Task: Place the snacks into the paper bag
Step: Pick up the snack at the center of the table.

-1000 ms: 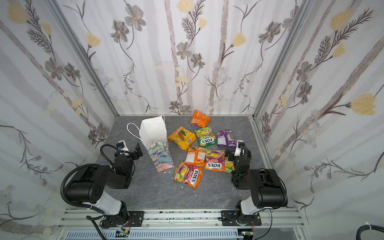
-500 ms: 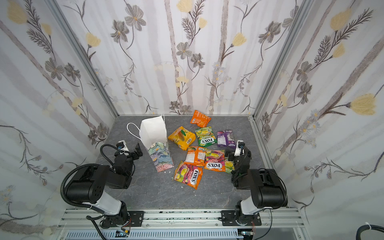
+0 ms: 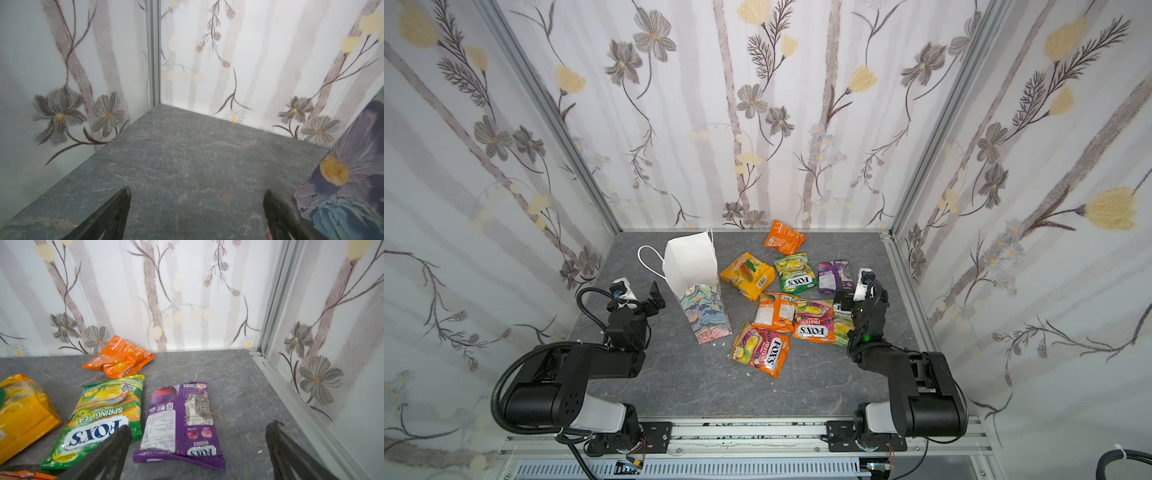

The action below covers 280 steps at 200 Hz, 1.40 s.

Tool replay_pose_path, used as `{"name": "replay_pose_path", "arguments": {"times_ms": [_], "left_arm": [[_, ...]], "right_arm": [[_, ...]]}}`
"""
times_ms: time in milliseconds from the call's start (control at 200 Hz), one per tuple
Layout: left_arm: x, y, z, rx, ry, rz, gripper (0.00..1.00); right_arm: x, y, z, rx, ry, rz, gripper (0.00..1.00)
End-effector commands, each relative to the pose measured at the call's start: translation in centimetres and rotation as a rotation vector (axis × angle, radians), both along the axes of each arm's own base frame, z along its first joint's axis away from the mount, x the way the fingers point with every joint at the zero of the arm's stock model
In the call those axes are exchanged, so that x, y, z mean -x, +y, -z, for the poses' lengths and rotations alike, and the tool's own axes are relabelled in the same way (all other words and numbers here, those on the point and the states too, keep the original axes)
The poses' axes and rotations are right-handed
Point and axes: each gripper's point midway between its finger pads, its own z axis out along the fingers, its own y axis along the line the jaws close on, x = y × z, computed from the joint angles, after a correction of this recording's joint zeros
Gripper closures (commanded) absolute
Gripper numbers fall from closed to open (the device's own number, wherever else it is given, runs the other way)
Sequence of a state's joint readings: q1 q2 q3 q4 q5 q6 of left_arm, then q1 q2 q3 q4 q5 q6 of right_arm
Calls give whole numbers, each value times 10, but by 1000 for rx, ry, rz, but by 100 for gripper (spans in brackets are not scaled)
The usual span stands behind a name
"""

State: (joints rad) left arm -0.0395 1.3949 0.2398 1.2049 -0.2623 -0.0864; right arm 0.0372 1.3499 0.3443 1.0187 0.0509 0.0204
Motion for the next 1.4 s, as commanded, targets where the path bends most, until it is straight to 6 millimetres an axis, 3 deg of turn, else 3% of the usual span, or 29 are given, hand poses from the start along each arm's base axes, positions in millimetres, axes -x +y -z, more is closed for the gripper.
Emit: {"name": "replay_pose_path", "arguments": {"times_ms": [0,140,270,335,355,475,624,714,724,759,929,1044,1174,1394], "left_arm": [[9,14,-13,70,25,-90,0],[20,13,-60,171,91,-97,0],[39,6,-112,259,106,-58,0],[47,0,-136,269,113,-22,0],[49,-2,-142,269,118,-14,0],[56,-12,-177,252,169,46,0],[55,-29,-204,238,267,142,0],[55,-39,-210,247,310,199,0],[56,-40,-219,248,291,209,0],[57,-45,-225,251,287,237,0],[59,-61,-228,255,315,330,0],[59,-60,-223,237,339,324,0],[58,-65,-222,233,338,357,0],[52,-70,-218,234,344,386,0]], "right_arm": [[5,7,-12,-20,28,-24,1],[5,25,-53,-51,42,-59,0],[11,48,-76,-101,170,-109,0],[21,62,-77,-132,233,-163,0],[22,66,-90,-149,224,-175,0],[35,87,-95,-247,300,-263,1],[54,121,-98,-251,435,-381,5],[72,146,-86,-203,562,-435,9],[74,148,-83,-197,579,-438,9],[81,156,-75,-181,627,-447,11],[124,187,-20,-160,881,-484,15],[137,205,-5,-122,878,-504,18],[155,234,2,107,778,-567,19],[161,231,48,102,870,-532,20]]}}
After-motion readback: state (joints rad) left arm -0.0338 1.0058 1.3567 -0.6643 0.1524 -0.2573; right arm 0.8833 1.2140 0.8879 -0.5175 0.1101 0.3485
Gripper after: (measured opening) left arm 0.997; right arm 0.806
